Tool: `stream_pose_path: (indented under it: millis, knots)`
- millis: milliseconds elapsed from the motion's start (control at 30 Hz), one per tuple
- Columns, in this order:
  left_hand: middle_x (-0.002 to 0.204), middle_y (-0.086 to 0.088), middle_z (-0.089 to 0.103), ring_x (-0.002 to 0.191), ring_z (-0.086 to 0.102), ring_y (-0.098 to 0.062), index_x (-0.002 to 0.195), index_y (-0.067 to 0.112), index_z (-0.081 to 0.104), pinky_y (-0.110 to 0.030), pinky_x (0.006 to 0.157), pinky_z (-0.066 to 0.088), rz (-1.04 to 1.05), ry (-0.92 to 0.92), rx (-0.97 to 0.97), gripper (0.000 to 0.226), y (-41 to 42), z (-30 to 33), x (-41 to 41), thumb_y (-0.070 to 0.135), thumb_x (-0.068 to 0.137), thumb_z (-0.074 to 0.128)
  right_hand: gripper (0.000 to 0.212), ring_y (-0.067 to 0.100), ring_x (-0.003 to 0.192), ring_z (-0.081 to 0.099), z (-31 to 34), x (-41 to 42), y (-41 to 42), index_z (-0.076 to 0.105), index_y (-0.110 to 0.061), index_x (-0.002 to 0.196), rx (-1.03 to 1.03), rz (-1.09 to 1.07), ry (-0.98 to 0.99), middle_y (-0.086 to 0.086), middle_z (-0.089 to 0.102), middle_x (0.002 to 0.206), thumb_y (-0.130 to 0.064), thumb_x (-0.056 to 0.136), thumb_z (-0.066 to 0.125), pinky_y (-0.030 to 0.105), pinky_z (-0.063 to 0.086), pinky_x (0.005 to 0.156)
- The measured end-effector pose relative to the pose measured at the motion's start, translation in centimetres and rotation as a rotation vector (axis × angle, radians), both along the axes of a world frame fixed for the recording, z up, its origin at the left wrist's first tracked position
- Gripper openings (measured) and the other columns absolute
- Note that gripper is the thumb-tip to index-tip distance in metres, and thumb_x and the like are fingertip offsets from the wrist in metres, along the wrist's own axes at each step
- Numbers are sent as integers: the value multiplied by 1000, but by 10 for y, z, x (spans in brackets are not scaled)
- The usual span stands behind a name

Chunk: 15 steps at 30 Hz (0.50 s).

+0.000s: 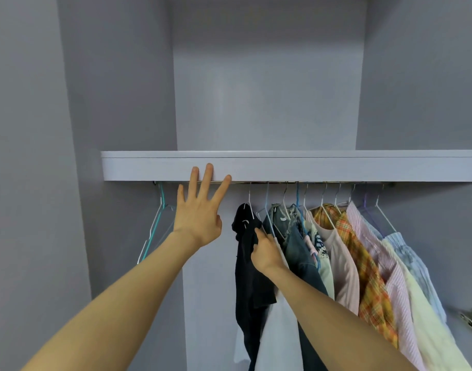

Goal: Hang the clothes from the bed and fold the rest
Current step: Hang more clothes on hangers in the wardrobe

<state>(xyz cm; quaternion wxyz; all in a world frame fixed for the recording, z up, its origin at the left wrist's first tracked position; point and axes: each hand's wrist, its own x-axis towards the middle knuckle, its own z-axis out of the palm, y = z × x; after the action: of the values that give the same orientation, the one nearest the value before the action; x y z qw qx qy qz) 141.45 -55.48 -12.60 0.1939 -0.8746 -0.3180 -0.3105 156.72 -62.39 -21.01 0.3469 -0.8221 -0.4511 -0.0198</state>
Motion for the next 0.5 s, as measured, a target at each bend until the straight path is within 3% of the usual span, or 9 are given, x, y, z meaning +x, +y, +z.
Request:
stream_pose_path:
  millis: [200, 400, 500]
  knots:
    - [153, -2, -27, 140, -25, -31, 146, 35, -13, -51, 115, 6, -40, 37, -186, 82, -14, 1, -14, 24, 92, 48, 66, 31, 124, 43, 17, -10, -18, 16, -14, 149, -34, 42, 132, 18, 34, 138, 0, 92, 44, 31, 37, 104]
    - [154, -3, -24, 141, -22, -30, 146, 35, -13, -49, 115, 3, -21, 86, -347, 78, -41, -30, -35, 24, 94, 44, 57, 26, 133, 28, -6, -34, -53, 22, -21, 148, -86, -52, -51, 6, 27, 144, -20, 95, 44, 39, 33, 104]
    - [155, -3, -19, 142, -18, -28, 147, 34, -8, -48, 116, 3, -8, 48, -421, 74, -69, -54, -57, 24, 95, 43, 51, 23, 134, 29, -23, -56, -82, 32, -18, 144, 3, 74, -48, 4, 32, 145, -17, 95, 44, 35, 30, 108]
